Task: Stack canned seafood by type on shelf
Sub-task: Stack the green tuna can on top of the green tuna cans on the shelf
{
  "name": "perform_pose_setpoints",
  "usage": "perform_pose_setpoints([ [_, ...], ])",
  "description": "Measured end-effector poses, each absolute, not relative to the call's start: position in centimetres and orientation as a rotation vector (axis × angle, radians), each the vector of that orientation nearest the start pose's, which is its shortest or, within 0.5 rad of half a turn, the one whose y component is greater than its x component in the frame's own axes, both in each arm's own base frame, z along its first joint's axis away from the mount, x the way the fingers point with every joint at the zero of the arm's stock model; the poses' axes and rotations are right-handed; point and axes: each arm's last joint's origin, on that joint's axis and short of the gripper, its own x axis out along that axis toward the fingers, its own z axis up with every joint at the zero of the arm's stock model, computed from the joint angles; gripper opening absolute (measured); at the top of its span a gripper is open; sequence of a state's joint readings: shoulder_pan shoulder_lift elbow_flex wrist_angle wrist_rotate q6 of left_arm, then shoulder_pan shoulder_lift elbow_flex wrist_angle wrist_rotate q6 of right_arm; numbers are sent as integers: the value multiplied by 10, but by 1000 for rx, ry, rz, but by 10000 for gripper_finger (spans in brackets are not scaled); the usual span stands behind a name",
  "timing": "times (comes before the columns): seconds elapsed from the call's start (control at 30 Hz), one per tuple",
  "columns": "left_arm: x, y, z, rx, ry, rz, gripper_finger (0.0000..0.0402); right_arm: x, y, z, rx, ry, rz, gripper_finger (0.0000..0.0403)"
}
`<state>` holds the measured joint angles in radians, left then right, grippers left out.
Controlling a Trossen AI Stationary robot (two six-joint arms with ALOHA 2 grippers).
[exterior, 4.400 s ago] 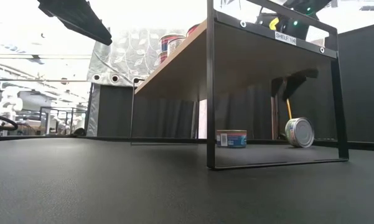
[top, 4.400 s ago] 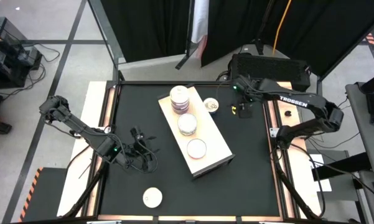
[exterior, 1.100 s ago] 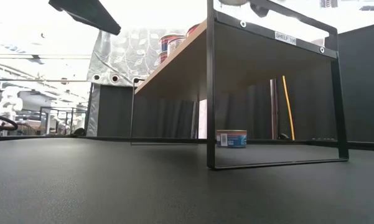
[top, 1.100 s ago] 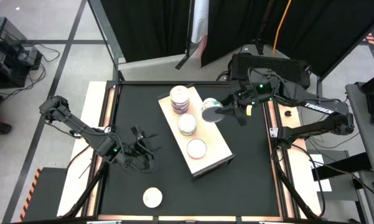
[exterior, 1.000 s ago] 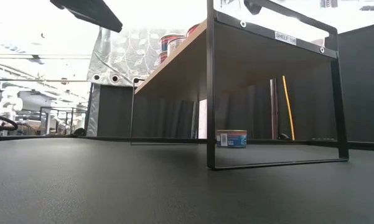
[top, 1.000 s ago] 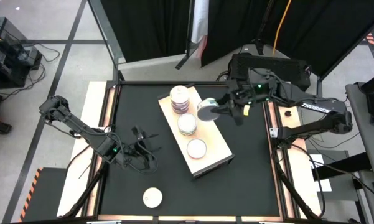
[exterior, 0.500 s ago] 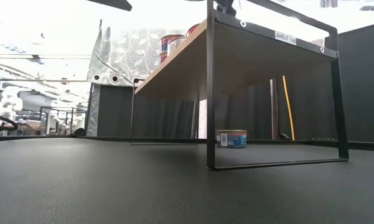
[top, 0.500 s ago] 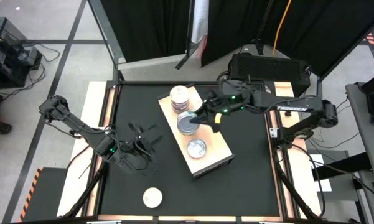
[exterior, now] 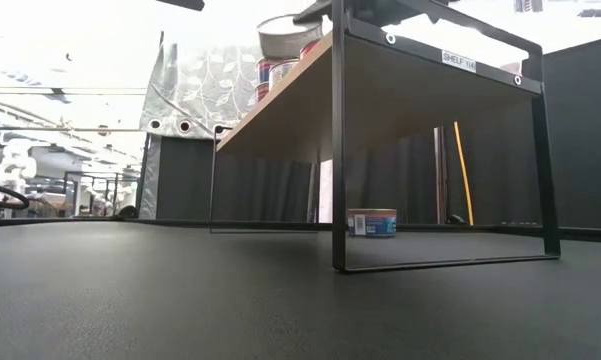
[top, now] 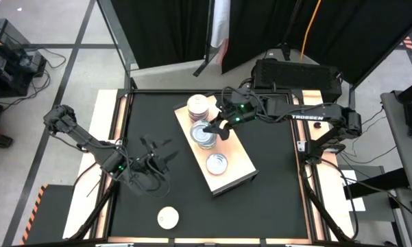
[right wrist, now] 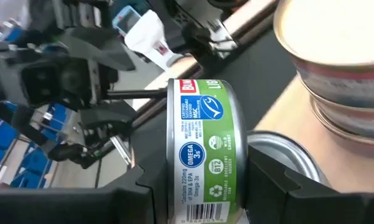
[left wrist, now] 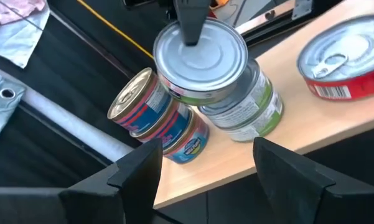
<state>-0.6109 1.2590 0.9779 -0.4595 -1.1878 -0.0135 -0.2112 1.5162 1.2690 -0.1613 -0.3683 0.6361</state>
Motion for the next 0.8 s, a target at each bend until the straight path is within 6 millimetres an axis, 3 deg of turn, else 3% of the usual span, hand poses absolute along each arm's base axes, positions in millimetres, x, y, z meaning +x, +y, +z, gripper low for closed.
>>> perform_pose_setpoints([
  [0.8, 215, -126, 290, 594, 469, 526, 254, 334, -69, 323, 774, 487, -20, 146],
])
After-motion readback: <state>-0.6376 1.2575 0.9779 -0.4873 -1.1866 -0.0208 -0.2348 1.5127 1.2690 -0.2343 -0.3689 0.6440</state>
